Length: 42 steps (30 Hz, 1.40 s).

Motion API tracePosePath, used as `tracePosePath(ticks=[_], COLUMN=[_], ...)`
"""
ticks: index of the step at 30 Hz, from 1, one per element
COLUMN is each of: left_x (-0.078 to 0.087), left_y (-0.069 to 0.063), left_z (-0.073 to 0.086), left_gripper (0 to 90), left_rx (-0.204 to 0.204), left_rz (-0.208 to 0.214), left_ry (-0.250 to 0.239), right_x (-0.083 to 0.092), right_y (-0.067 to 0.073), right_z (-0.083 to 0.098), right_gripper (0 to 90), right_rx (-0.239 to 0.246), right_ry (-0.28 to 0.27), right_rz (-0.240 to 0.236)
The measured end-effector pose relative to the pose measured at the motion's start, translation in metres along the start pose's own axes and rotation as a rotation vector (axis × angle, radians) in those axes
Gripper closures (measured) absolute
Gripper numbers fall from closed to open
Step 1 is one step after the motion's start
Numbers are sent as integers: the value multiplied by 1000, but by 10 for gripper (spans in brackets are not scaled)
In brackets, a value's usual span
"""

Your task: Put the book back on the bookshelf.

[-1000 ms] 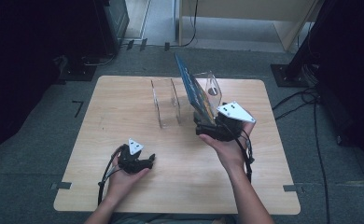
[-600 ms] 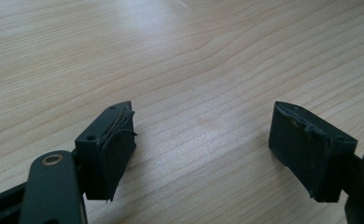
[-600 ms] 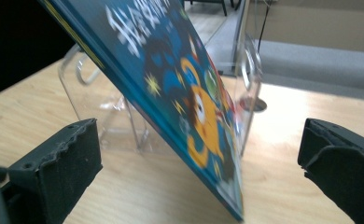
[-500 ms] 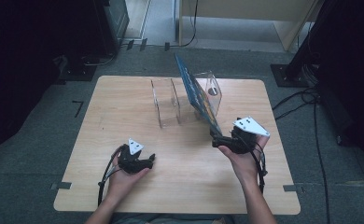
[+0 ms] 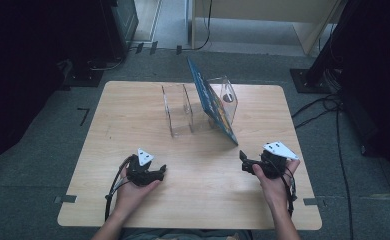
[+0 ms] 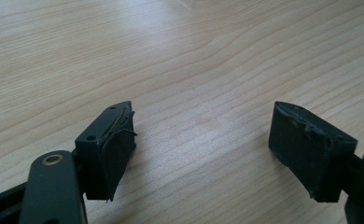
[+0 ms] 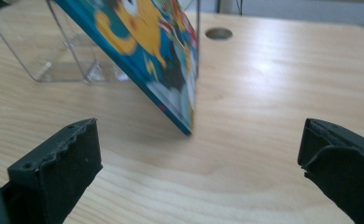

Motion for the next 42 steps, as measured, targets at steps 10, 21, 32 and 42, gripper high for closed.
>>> tracePosePath(ticks=[10, 21, 32, 42], left_x=[0, 0, -1, -1], left_y=[0, 0, 0, 0], left_z=[0, 0, 0, -1], left_gripper=[226, 226, 226, 226], left_rx=[0, -2, -5, -8], left_rz=[0, 4, 6, 9], left_ry=[0, -1, -1, 0], right_x=[-3, -2, -7, -9], right_y=[-23, -39, -32, -34], right_z=[33, 61, 69, 69], right_gripper=[0, 0, 0, 0], right_rx=[-20, -20, 42, 26], right_ry=[86, 191, 253, 258], right_rz=[38, 78, 88, 63])
Point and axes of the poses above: each handheld gripper's, and its own axes: x roughly backward along the jaws, z roughly out of its underside, y roughly to its left, the point moved 1 cm from there along -x, roughly forward along the jaws, and after that the axes turned 6 degrees about -y, right-handed, at the moved point
